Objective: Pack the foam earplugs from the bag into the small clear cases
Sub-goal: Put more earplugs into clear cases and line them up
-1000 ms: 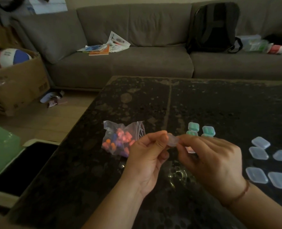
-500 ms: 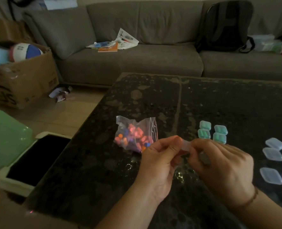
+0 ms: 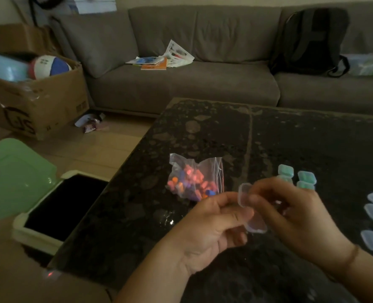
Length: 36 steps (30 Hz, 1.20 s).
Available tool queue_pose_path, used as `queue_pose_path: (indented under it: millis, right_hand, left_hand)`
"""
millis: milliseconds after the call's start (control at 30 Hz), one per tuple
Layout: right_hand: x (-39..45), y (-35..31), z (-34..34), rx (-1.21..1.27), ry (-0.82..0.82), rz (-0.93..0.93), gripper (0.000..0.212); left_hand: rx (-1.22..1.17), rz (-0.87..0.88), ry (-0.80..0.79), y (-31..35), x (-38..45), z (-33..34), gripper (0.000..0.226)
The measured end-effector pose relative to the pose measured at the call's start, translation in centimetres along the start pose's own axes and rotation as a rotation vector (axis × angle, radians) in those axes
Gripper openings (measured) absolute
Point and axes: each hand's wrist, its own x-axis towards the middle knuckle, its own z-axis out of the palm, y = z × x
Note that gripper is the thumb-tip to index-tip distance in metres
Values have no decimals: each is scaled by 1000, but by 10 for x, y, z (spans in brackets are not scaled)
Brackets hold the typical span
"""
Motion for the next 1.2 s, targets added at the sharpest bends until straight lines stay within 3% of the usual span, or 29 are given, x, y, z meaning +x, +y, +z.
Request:
queue_pose_path:
  millis: [67, 133, 233, 333, 500, 600, 833, 1067, 1200]
  right_hand:
    - [4, -3, 2, 140, 25, 64, 23]
    - [16, 4, 8, 119, -13, 137, 13]
    - [41, 18, 24, -64, -305, 170, 23]
    - [59, 26, 42, -65, -447, 161, 19]
    - [75, 26, 57, -46, -510, 98, 20]
    - [82, 23, 60, -164, -582, 73, 4]
    - [87, 7, 65, -569, -589, -88, 38]
    - [94, 3, 69, -610, -615, -48, 46]
    - [90, 6, 68, -518, -623, -23, 29]
  left_hand:
    - [-9, 28, 106, 13, -6, -12, 29]
    - [20, 94, 279, 28, -13, -26, 23]
    - [-29, 190, 530, 46, -19, -48, 20]
    - [-231, 235, 661, 54, -23, -60, 29]
    - [-332, 216, 623, 57, -27, -66, 34]
    - [-332, 197, 609, 58, -26, -66, 37]
    - [-312, 177, 591, 57, -25, -67, 38]
    - [-284, 175, 597, 55, -22, -66, 35]
    - [-265, 161, 608, 54, -21, -65, 35]
